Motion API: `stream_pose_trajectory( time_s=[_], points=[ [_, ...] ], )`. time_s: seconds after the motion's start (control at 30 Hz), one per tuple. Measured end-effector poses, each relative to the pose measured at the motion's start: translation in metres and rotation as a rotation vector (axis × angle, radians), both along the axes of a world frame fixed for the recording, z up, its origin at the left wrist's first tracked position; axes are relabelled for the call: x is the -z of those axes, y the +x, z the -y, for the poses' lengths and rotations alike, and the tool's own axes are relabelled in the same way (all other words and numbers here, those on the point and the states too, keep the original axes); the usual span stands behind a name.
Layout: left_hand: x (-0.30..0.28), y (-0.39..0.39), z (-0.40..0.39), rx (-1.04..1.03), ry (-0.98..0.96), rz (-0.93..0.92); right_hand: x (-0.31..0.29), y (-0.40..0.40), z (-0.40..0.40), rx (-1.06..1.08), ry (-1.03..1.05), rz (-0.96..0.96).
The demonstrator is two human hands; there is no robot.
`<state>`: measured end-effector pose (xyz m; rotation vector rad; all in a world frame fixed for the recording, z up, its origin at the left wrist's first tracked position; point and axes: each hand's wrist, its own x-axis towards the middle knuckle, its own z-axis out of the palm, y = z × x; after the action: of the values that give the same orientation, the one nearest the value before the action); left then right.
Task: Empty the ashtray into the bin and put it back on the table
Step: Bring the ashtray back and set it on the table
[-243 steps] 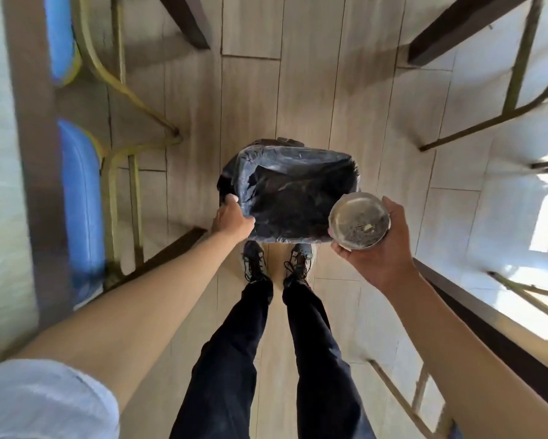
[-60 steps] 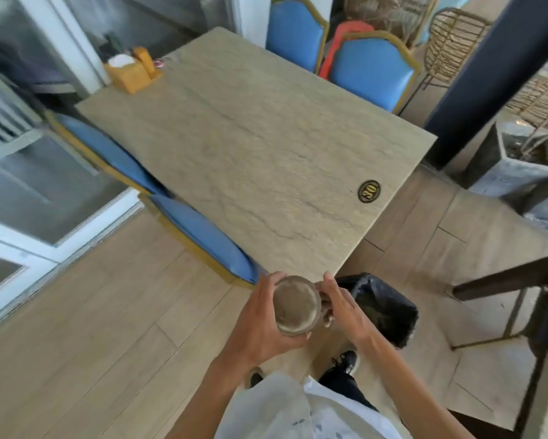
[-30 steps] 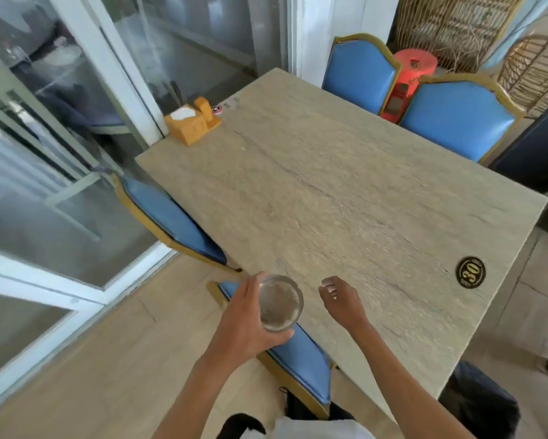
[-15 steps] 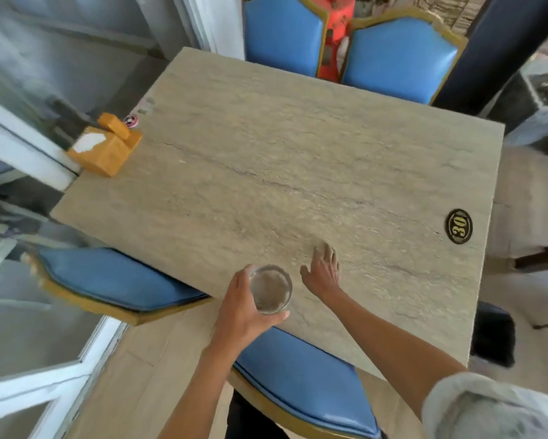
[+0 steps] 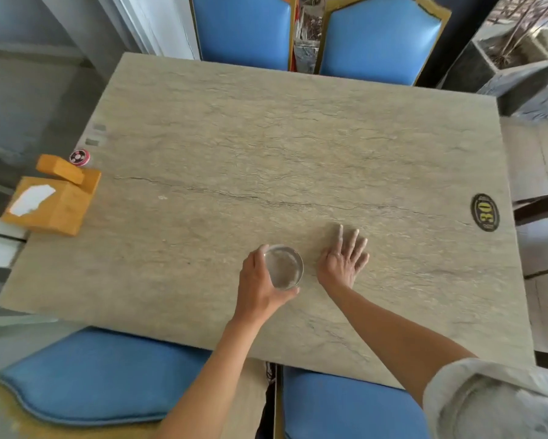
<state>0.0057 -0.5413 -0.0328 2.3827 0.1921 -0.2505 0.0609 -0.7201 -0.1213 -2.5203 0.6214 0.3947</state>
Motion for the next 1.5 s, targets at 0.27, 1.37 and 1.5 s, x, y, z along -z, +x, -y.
stream_pose_trajectory(
  time_s=[0.27,1.37,1.5],
  points=[
    [0.049,0.039,-0.017,-0.096,0.075,0.082,0.017,0.009,-0.022,0.137,-0.138,0.038],
    [0.084,0.174,-0.008,-0.245,0.123,0.236,0.010,0.018,-0.025,0.199,-0.164,0.015],
    [0.085,0.189,-0.005,-0.236,0.111,0.242,0.011,0.018,-0.025,0.202,-0.168,0.017]
  ],
)
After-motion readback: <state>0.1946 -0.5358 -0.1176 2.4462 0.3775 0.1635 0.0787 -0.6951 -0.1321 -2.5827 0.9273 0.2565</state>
